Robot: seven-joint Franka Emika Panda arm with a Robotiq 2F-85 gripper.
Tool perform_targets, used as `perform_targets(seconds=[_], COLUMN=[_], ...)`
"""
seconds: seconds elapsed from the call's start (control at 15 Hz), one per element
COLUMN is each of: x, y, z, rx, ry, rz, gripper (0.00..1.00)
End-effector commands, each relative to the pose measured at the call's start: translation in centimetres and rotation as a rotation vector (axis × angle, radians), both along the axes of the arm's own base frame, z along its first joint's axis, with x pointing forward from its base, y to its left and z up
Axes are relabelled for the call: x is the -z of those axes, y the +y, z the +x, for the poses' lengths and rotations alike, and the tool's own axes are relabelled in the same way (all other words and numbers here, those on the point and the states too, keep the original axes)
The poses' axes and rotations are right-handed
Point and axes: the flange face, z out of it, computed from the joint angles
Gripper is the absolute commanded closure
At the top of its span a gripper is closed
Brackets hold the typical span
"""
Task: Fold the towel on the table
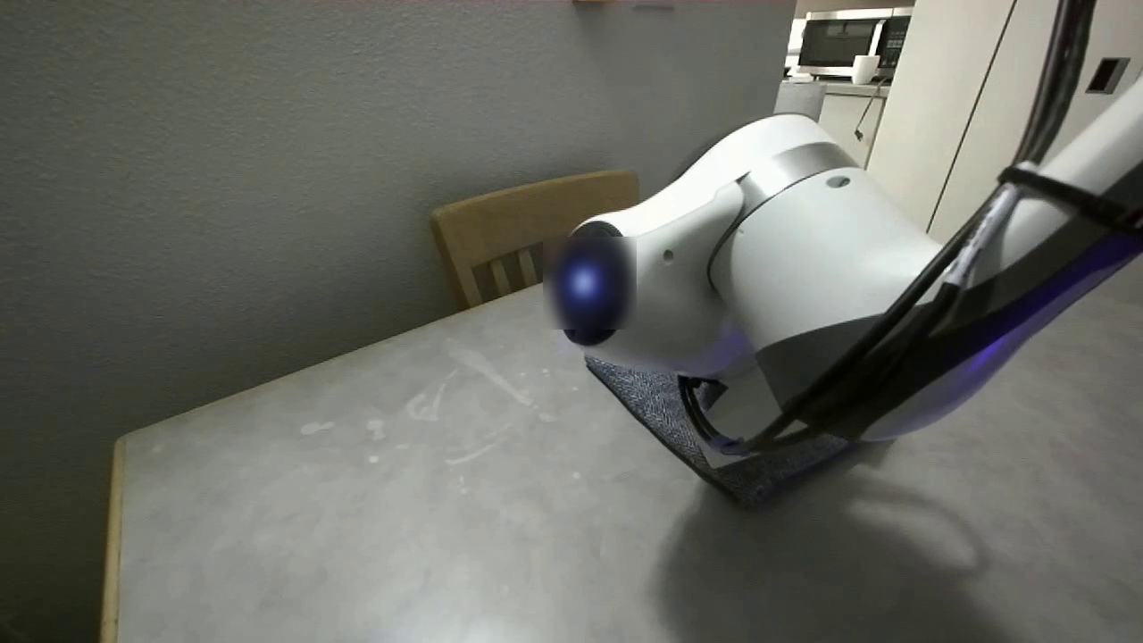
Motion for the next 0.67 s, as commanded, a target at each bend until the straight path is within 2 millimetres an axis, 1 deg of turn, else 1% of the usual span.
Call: perform_targets(seconds=[0.0,0.4,0.47,0.53,0.6], x=[0.44,0.23,0.10,-0.11,-0.46], y=[-0.33,-0.37,-0.43,-0.55,-0.52], z=[0.34,0.65,0.74,0.85,0.90], rx=[-0.061,-0.108,-0.117,-0.109,-0.095], ry=[0.040,0.105,0.118,0.134,0.147], rz=[-0.018,-0.110,-0.122,-0.125,-0.111], gripper=[0.00,0.00,0.03,0.26,0.27])
